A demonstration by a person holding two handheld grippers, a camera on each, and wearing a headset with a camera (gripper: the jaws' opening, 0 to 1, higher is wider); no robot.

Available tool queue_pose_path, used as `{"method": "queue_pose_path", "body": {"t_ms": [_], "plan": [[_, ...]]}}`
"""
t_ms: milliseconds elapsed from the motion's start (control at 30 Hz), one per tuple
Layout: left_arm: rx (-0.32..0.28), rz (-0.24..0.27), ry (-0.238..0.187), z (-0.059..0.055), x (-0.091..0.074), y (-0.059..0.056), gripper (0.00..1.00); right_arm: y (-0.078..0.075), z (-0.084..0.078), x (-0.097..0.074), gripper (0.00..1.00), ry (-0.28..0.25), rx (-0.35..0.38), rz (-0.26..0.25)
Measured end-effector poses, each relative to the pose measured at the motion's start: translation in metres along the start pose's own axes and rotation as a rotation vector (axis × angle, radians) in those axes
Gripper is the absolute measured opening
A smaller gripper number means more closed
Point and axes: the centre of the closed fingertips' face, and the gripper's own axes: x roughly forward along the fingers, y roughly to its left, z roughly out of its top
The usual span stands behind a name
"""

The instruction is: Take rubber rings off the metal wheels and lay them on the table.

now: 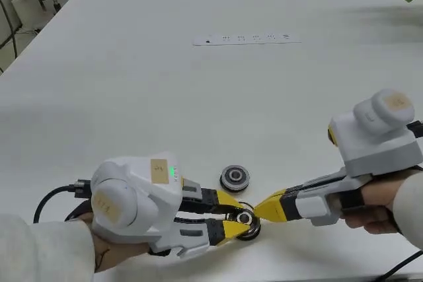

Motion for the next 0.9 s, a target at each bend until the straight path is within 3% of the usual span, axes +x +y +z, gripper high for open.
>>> {"method": "queue_pose_path", "body": {"t_ms": [333, 667, 800, 900], "plan": [[-0.050, -0.019, 0.015, 0.003, 0.000, -0.001, 0.16, -0.002, 0.002, -0.002, 0.00, -0.006, 0.004, -0.007], [-0.037, -0.033, -0.041, 0.027, -0.013, -0.001, 0.26, -0.003, 0.007, -0.005, 0.00, -0.027, 0.015, -0.010], [-0.056, -0.045, -0.060, 0.036, -0.019, 0.000, 0.35, -0.002, 0.006, -0.004, 0.00, -0.024, 0.018, -0.007], [-0.043, -0.025, -0.077, 0.043, -0.027, 0.004, 0.40, -0.002, 0.008, -0.005, 0.00, -0.031, 0.018, -0.006]]}}
